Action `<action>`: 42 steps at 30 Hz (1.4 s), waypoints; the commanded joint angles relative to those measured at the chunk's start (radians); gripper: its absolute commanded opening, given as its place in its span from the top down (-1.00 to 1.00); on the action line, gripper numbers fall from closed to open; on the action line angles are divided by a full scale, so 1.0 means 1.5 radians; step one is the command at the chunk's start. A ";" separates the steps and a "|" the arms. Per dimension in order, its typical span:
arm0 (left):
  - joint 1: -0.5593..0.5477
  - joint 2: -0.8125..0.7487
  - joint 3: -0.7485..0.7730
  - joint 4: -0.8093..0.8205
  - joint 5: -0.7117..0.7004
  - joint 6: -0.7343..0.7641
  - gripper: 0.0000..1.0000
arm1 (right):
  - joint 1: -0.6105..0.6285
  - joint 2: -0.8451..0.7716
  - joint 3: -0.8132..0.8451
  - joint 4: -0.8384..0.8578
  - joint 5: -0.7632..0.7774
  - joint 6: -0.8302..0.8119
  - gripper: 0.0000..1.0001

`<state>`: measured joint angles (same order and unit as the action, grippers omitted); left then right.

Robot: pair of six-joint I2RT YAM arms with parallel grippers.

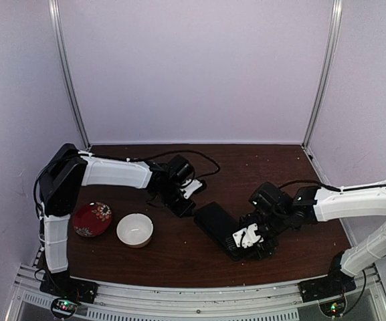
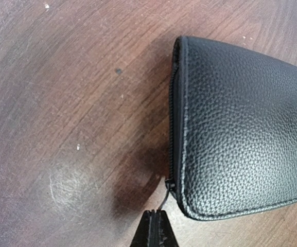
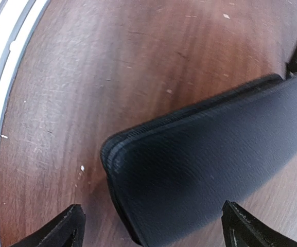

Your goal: Sort the hair-cutting tools

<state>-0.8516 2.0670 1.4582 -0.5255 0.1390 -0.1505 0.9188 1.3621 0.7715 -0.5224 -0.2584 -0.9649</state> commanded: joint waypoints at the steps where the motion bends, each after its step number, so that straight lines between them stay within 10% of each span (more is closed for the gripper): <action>1: 0.010 0.016 0.018 -0.008 -0.004 0.011 1.00 | 0.051 0.029 -0.021 0.057 0.057 -0.049 -0.90; 8: 0.010 0.014 0.013 -0.009 0.014 0.005 1.00 | 0.109 0.123 -0.052 0.216 0.216 -0.040 -0.78; 14: 0.009 -0.021 -0.026 -0.028 -0.014 -0.030 1.00 | 0.115 0.258 0.038 0.119 0.263 0.051 -0.12; 29: -0.046 -0.132 -0.124 -0.008 -0.094 -0.125 1.00 | 0.108 0.282 0.099 0.014 0.205 0.135 -0.02; 42: -0.025 -0.096 -0.044 0.029 -0.073 0.027 0.28 | 0.103 0.073 -0.079 -0.026 0.256 0.018 -0.12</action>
<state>-0.8890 1.8767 1.3636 -0.5457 -0.0139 -0.2173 1.0866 1.5215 0.7662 -0.4046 0.0830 -0.8764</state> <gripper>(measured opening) 0.339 0.529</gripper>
